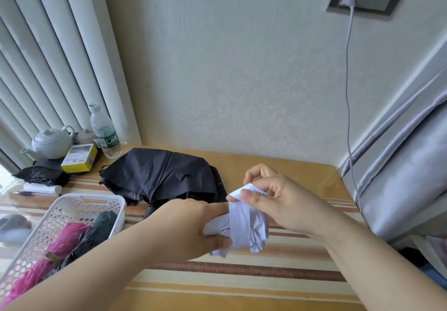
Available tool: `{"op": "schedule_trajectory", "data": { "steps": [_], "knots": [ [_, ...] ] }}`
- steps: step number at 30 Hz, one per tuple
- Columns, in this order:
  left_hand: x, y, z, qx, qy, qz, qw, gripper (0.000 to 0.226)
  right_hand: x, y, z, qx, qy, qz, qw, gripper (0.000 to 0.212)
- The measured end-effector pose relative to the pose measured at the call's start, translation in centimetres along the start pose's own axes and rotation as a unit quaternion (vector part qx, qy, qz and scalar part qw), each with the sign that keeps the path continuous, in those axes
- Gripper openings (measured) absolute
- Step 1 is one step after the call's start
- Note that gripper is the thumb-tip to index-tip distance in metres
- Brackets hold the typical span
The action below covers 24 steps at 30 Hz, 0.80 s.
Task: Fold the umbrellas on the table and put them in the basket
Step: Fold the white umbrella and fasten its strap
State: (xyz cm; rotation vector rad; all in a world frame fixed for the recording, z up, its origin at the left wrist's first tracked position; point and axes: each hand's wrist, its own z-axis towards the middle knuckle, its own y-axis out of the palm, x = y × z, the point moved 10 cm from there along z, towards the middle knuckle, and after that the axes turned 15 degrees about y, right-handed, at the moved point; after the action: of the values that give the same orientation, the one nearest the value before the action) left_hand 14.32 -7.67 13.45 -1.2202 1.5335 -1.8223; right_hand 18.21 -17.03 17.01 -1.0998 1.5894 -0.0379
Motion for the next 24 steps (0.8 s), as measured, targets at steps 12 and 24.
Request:
{"op": "schedule_trajectory", "data": {
  "steps": [12, 24],
  "knots": [
    [1.2, -3.8, -1.5, 0.122, 0.045, 0.113, 0.985, 0.059, 1.6, 1.4, -0.1, -0.105, 0.007, 0.046, 0.993, 0.031],
    [1.0, -3.0, -2.1, 0.080, 0.066, -0.120, 0.987, 0.071, 2.4, 1.8, 0.3, -0.197, 0.055, 0.253, 0.946, 0.045]
  ]
}}
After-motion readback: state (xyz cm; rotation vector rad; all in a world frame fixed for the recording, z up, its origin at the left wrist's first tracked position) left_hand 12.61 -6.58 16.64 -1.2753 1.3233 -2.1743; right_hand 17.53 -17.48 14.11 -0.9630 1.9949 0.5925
